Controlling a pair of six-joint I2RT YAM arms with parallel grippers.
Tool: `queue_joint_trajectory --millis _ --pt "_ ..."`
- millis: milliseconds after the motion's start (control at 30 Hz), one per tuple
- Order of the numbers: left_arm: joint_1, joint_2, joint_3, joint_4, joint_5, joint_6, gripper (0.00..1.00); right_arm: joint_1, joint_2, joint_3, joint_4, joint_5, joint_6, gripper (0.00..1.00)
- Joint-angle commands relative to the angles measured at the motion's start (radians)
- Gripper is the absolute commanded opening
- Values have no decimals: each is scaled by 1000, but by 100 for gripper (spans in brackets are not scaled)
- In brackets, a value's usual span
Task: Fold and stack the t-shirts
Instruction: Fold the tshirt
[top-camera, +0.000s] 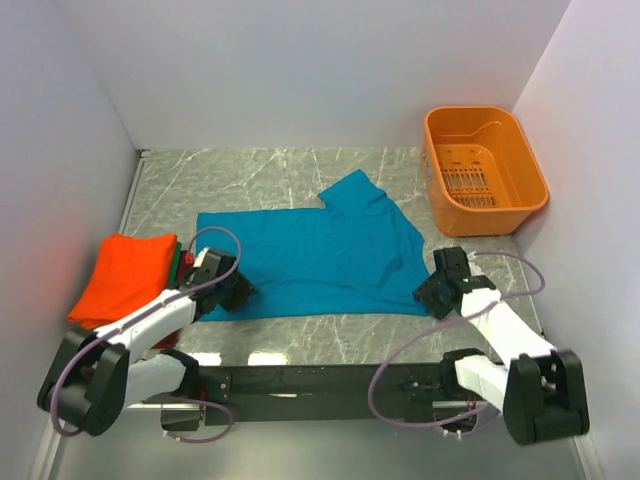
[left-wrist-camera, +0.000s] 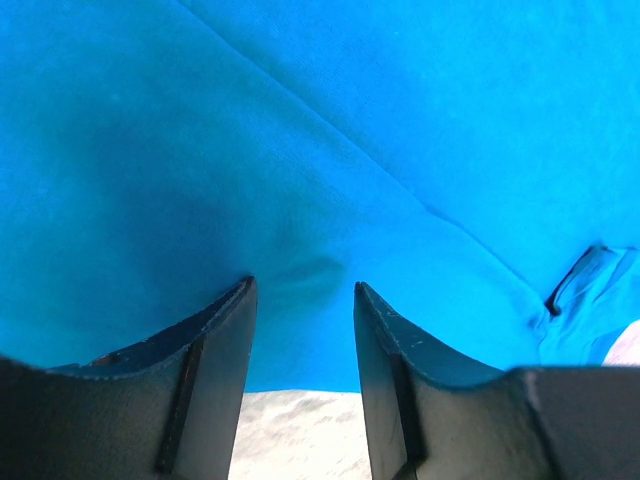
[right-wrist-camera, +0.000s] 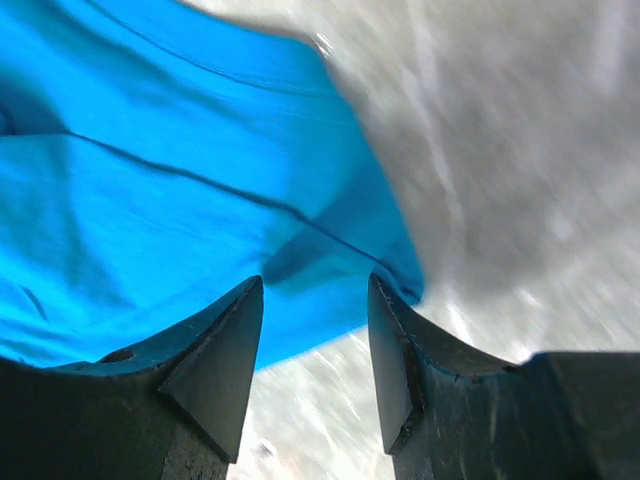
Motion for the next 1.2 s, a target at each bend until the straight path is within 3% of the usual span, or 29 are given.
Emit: queue_joint_trajectory --millis 0,167,267,367,400,500,567,767,1033,1167 --pt "-4 -52 -44 -126 -55 -25 50 -8 -143 -21 -176 1 20 54" --pt "-6 -133 8 -194 -56 -2 51 -8 -322 2 -208 -28 -23 54" --pt "-4 -162 104 -215 -78 26 53 -6 -331 63 -125 -78 -96 54" --pt "9 -109 265 -238 -102 67 62 4 -279 155 51 -214 -165 54" --pt "20 -78 316 -246 -107 76 65 9 -231 178 166 -289 -203 53" --pt "97 67 503 -254 -84 119 66 68 -92 316 304 -247 -248 53" --pt "158 190 633 -255 -98 142 65 113 75 490 302 -171 -328 53" --pt "266 543 995 -404 -210 170 53 127 473 851 280 -187 -472 51" --pt "352 909 1302 -543 -309 196 50 125 795 1140 241 -218 -587 49" --pt "368 995 1353 -562 -332 191 49 127 901 1215 236 -235 -594 49"
